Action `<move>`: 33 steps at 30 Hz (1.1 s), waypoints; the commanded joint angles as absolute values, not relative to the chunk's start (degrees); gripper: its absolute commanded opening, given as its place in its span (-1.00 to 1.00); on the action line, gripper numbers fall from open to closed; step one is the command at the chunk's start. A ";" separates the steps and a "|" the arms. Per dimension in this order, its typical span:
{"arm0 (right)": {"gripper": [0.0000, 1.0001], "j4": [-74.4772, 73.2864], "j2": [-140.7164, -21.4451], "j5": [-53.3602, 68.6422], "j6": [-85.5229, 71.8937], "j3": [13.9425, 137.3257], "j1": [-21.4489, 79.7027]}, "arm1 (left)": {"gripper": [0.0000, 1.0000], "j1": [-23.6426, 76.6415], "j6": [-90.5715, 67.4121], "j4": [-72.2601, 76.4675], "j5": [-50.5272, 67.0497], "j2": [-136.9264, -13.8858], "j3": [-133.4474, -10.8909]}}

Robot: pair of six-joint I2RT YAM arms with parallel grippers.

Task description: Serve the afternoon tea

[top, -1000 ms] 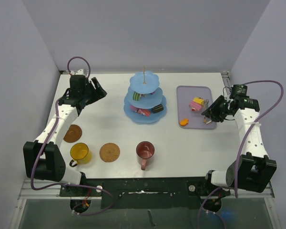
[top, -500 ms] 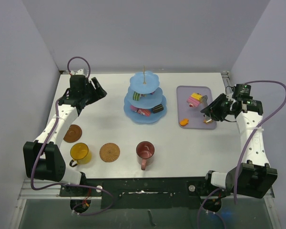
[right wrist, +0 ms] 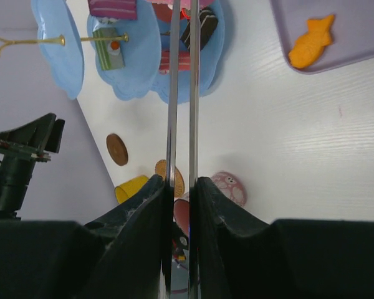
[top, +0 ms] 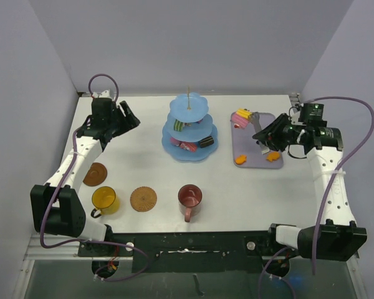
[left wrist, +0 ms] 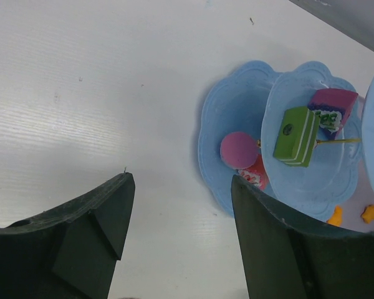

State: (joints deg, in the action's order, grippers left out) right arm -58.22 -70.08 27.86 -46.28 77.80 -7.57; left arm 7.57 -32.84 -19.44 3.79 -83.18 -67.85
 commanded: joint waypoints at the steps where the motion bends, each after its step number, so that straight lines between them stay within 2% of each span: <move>1: -1.00 -51.54 -71.08 29.01 -50.83 80.72 -0.29 | 0.24 7.99 -33.17 -15.89 4.83 -82.62 -68.38; 11: -1.00 -45.18 -74.99 27.80 -55.85 80.64 8.93 | 0.24 8.00 -32.69 -16.29 4.26 -82.35 -68.97; 33: -1.00 -42.05 -79.62 28.39 -57.33 79.32 17.21 | 0.24 8.00 -32.48 -16.52 4.14 -82.47 -69.09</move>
State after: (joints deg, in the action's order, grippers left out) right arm -46.09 -79.31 27.49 -57.08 77.93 16.05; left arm 7.84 -32.80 -19.46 3.77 -83.18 -67.85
